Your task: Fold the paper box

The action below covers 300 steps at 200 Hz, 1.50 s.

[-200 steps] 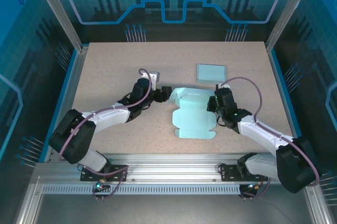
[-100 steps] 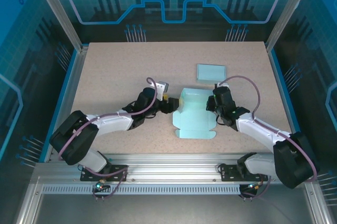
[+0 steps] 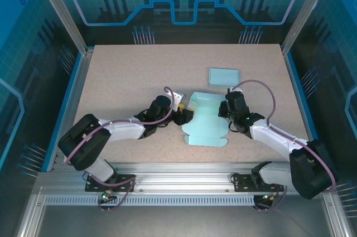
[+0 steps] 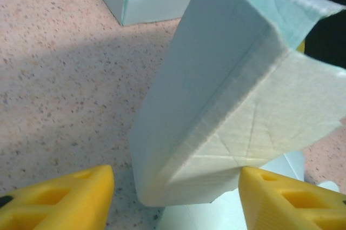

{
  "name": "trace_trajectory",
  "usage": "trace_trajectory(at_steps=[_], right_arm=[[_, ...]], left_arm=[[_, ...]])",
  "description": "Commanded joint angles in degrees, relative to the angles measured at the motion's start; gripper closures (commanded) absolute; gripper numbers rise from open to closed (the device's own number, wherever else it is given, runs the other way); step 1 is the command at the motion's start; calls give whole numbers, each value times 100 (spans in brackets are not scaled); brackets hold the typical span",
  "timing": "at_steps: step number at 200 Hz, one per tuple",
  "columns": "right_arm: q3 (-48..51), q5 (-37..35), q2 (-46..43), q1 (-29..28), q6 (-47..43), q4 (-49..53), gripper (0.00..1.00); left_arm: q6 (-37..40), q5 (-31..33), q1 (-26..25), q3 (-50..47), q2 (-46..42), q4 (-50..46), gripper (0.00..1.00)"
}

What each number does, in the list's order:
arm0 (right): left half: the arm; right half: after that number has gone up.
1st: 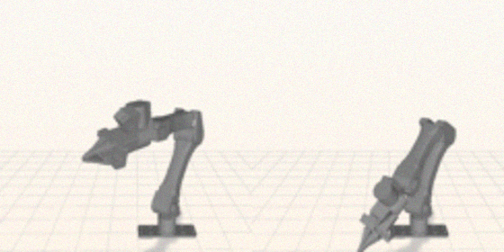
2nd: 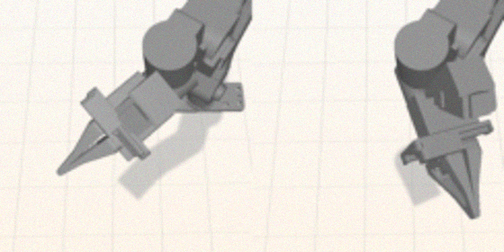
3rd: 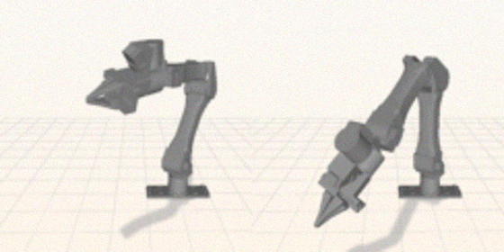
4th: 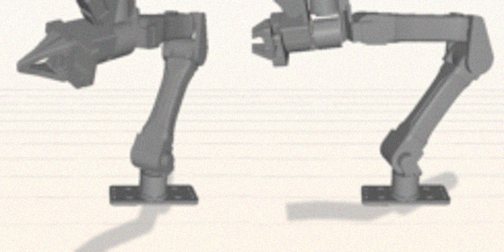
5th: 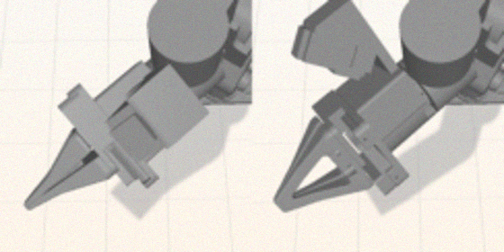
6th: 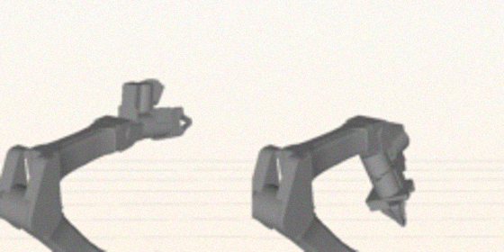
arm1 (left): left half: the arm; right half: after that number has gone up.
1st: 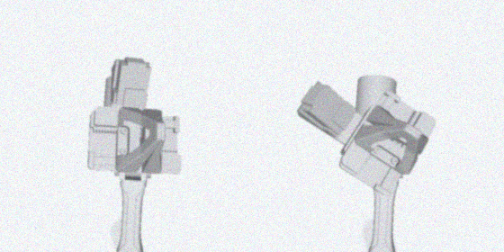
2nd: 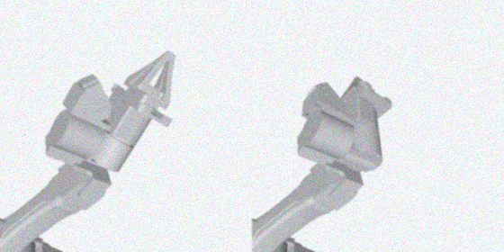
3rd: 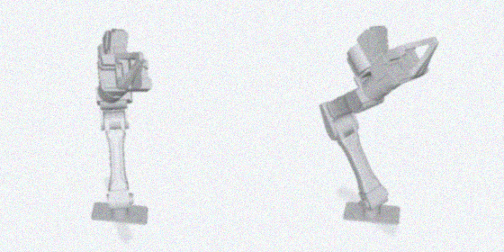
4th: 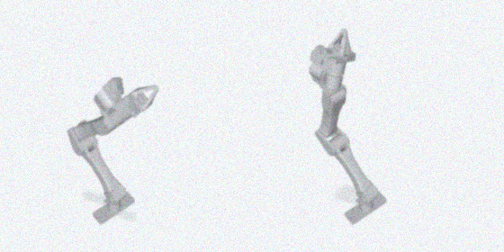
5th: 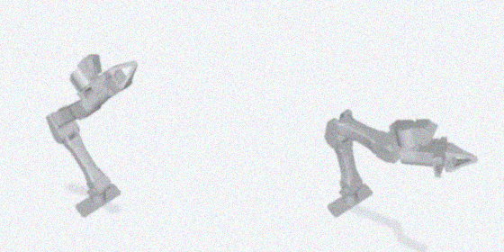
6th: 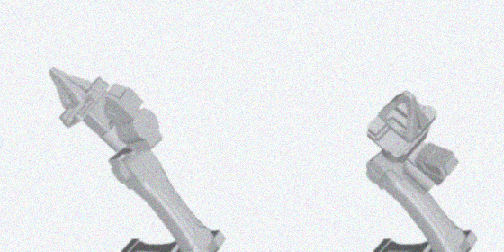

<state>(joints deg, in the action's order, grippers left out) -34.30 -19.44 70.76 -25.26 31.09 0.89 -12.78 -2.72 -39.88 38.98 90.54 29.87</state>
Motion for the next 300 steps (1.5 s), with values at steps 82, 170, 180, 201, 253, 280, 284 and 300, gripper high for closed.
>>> trace_trajectory(at_steps=[82,170,180,201,253,280,284,300], right_arm=[[-164,106,-37,-147,11,-59,100],[-267,-37,-118,-339,273,306,100],[-321,-83,-108,-380,354,417,100],[-422,-336,-120,-562,489,657,100],[-756,-786,53,-970,844,1094,100],[-848,-765,222,-1092,907,1040,100],[-866,-738,245,-1115,907,1019,100],[-958,-697,384,-1229,921,937,100]], left_arm=[[1388,594,-365,938,618,393,48],[1527,2959,-651,1069,1017,1083,72],[1632,3387,-732,1155,1105,1130,76],[1838,4448,-921,1418,1331,1223,86],[1314,5439,-1040,1726,1598,1186,88],[1011,6149,-1026,1929,1707,961,88],[942,6309,-1016,1987,1740,861,87],[381,6640,-916,2197,1774,291,87]])
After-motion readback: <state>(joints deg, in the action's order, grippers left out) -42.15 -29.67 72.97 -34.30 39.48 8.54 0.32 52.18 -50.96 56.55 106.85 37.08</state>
